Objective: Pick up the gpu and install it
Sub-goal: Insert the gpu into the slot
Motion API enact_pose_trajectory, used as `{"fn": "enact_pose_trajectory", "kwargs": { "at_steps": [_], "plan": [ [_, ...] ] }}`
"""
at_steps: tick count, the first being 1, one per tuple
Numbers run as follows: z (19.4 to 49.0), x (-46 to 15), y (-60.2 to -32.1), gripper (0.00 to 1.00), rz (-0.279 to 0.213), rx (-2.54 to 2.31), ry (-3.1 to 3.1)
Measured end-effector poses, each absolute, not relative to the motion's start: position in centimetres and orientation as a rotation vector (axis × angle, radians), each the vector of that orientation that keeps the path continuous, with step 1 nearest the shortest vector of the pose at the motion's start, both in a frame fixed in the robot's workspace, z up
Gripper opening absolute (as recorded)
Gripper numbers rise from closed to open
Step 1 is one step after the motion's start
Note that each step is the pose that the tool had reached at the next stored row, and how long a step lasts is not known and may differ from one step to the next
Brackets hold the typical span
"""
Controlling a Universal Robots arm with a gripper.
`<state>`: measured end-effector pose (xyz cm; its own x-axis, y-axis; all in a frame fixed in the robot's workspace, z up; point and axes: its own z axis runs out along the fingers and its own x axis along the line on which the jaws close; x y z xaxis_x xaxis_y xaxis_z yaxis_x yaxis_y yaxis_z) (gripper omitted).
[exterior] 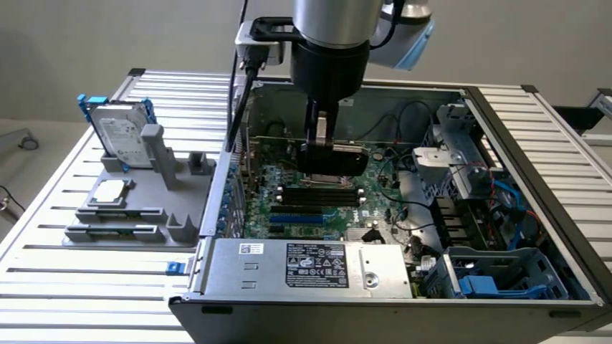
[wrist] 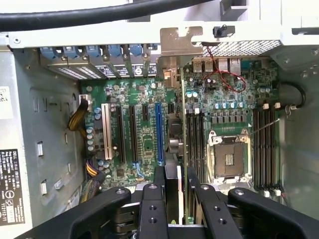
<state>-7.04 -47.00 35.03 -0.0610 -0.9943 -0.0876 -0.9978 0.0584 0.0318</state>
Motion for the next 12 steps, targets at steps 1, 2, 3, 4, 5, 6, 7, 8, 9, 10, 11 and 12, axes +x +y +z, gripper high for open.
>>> {"fn": "enact_pose_trajectory", "kwargs": {
  "at_steps": [1,2,3,4,5,6,7,8,9,10,11,12],
  "plan": [
    [34.9,-7.1,-47.0,0.28,0.124,-2.122,2.253],
    [34.8,-7.2,-47.0,0.28,0.120,-2.122,2.253],
    [34.6,-7.3,-47.0,0.28,0.117,-2.123,2.253],
    [34.4,-7.4,-47.0,0.28,0.114,-2.123,2.254],
    [34.3,-7.5,-47.0,0.28,0.111,-2.124,2.255],
    [34.1,-7.6,-47.0,0.28,0.108,-2.125,2.256],
    [34.0,-7.7,-47.0,0.28,0.106,-2.126,2.257],
    [33.8,-7.7,-47.0,0.28,0.103,-2.128,2.258],
    [33.6,-7.8,-47.0,0.28,0.100,-2.128,2.259],
    [33.5,-7.8,-46.9,0.28,0.098,-2.129,2.260],
    [33.3,-7.9,-46.9,0.28,0.095,-2.130,2.261],
    [33.2,-7.9,-46.9,0.28,0.093,-2.131,2.262]
  ]
}}
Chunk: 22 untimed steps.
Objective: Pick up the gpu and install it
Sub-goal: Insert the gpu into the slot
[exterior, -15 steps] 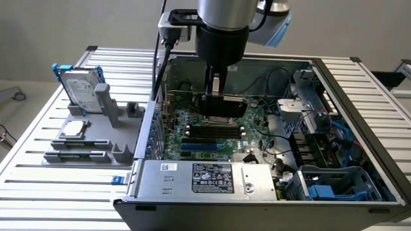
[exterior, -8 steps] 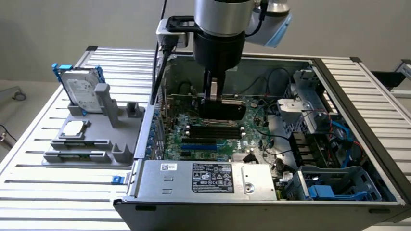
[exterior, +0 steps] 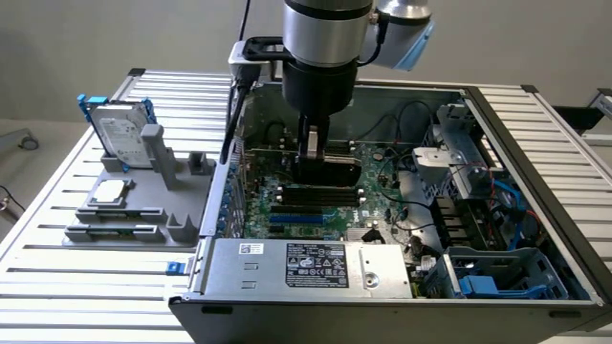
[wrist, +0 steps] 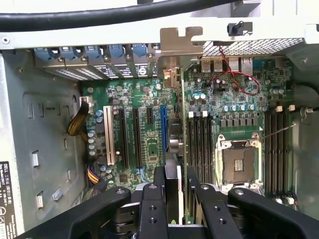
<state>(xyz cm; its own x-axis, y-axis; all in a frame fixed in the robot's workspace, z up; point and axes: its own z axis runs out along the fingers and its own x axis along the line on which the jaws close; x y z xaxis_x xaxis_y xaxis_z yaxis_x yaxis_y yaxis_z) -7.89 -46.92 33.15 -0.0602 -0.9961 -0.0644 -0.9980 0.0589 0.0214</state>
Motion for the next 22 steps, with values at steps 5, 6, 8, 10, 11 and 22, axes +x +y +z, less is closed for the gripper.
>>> {"fn": "enact_pose_trajectory", "kwargs": {
  "at_steps": [5,6,8,10,11,22],
  "plan": [
    [32.5,-8.0,-46.9,0.28,0.078,-2.139,2.267],
    [32.4,-8.0,-46.9,0.28,0.073,-2.142,2.269],
    [32.3,-8.0,-46.9,0.28,0.056,-2.150,2.277],
    [32.2,-8.0,-46.9,0.28,0.041,-2.156,2.283],
    [32.1,-8.0,-46.9,0.28,0.037,-2.158,2.284],
    [30.8,-8.7,-46.8,0.28,-0.018,-2.133,2.261]
  ]
}}
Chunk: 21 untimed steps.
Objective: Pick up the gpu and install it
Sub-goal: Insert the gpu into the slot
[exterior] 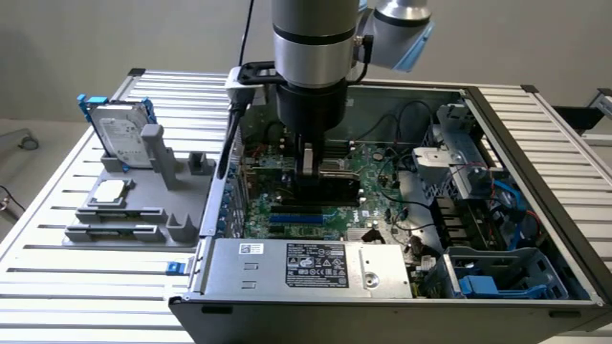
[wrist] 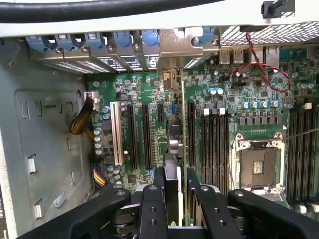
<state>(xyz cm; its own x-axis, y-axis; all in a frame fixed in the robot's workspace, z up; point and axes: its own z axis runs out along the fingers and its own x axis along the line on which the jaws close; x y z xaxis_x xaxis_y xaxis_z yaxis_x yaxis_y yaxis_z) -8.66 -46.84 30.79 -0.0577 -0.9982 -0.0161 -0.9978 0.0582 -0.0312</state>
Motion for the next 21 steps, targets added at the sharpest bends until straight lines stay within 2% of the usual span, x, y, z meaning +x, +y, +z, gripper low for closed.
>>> {"fn": "enact_pose_trajectory", "kwargs": {
  "at_steps": [21],
  "plan": [
    [28.5,-9.0,-46.6,0.28,-0.024,-2.114,2.275]
  ]
}}
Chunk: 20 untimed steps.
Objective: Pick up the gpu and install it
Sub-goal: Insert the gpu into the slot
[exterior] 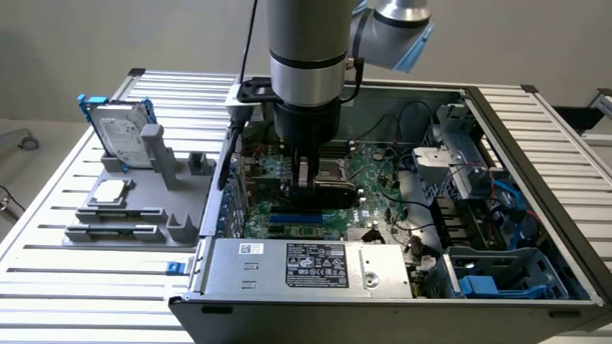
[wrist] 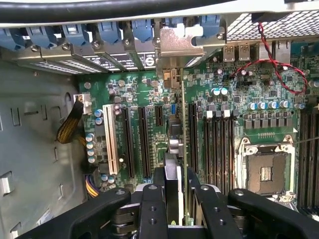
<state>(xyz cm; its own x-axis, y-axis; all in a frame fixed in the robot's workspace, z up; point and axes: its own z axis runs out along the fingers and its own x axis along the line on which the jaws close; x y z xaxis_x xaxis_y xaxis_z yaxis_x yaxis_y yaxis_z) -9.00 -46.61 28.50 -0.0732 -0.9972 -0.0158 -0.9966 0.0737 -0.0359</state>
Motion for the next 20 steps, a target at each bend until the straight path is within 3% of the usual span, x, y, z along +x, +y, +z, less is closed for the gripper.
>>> {"fn": "enact_pose_trajectory", "kwargs": {
  "at_steps": [20],
  "plan": [
    [27.1,-9.7,-46.5,0.28,-0.030,-2.093,2.289]
  ]
}}
